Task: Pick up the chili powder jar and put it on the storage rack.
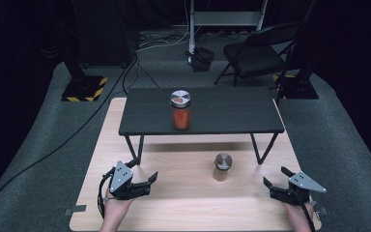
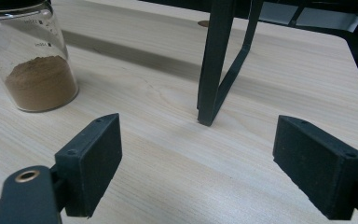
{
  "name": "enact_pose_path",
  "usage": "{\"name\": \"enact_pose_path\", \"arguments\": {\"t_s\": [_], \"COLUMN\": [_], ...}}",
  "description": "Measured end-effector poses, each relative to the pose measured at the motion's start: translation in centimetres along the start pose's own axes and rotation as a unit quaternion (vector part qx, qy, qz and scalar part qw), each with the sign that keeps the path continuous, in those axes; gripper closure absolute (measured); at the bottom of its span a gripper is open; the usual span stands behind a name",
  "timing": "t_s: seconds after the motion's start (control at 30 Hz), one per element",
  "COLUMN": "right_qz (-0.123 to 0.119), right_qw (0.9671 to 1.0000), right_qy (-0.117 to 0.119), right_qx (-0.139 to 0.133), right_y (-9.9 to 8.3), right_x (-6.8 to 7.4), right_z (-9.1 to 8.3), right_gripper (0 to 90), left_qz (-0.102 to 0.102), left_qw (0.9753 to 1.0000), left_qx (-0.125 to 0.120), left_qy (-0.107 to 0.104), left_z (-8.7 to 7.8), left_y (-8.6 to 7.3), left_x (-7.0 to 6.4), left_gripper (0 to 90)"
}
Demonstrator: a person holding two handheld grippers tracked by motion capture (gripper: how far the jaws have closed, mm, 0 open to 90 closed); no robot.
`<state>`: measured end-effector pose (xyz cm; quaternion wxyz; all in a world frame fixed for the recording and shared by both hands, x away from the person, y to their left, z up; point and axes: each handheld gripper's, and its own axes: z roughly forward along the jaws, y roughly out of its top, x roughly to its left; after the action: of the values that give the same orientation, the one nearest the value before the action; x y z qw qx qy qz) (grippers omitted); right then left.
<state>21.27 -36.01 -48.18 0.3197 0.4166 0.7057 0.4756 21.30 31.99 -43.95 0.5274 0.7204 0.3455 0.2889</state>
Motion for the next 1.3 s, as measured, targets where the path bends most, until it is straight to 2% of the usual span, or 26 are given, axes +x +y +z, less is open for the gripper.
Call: {"name": "enact_pose_path", "arguments": {"t_s": [0.1,0.2,0.3,0.4,0.5,0.7,0.87,1.3], "right_qz": [0.000,0.000,0.000,-0.001,-0.002,-0.002,-0.003,-0.005], "right_qw": [1.0000,1.0000,1.0000,1.0000,1.0000,1.0000,1.0000,1.0000], "right_qy": [0.000,0.000,0.000,0.000,0.000,-0.001,0.000,-0.001], "right_qx": [0.001,0.000,0.000,-0.001,0.000,-0.001,0.000,0.001], "right_y": [0.0,0.0,0.0,0.0,0.1,0.0,0.1,0.1], "right_x": [0.0,0.0,0.0,0.0,0.0,-0.1,0.0,0.1], "right_z": [0.0,0.0,0.0,0.0,0.0,0.0,0.0,0.1], "right_gripper": [14.6,14.6,14.6,14.6,14.6,14.6,14.6,14.7], "left_qz": [-0.004,-0.021,-0.014,-0.017,-0.007,-0.001,-0.009,-0.009], "left_qw": [1.0000,0.9997,0.9996,0.9996,0.9992,0.9987,0.9983,0.9981], "left_qx": [0.000,0.002,0.013,0.015,0.030,0.040,0.047,0.054], "left_qy": [0.008,0.014,0.021,0.018,0.025,0.030,0.034,0.030], "left_z": [-0.1,-0.1,-0.3,-0.3,0.0,0.2,0.3,0.5], "left_y": [-1.4,-2.9,-3.5,-4.1,-4.0,-4.2,-4.2,-4.2], "left_x": [-0.1,-0.1,-0.5,-0.5,-0.8,-0.8,-0.8,-0.6], "left_gripper": [17.5,17.6,17.5,17.7,17.7,17.7,17.7,17.7]}}
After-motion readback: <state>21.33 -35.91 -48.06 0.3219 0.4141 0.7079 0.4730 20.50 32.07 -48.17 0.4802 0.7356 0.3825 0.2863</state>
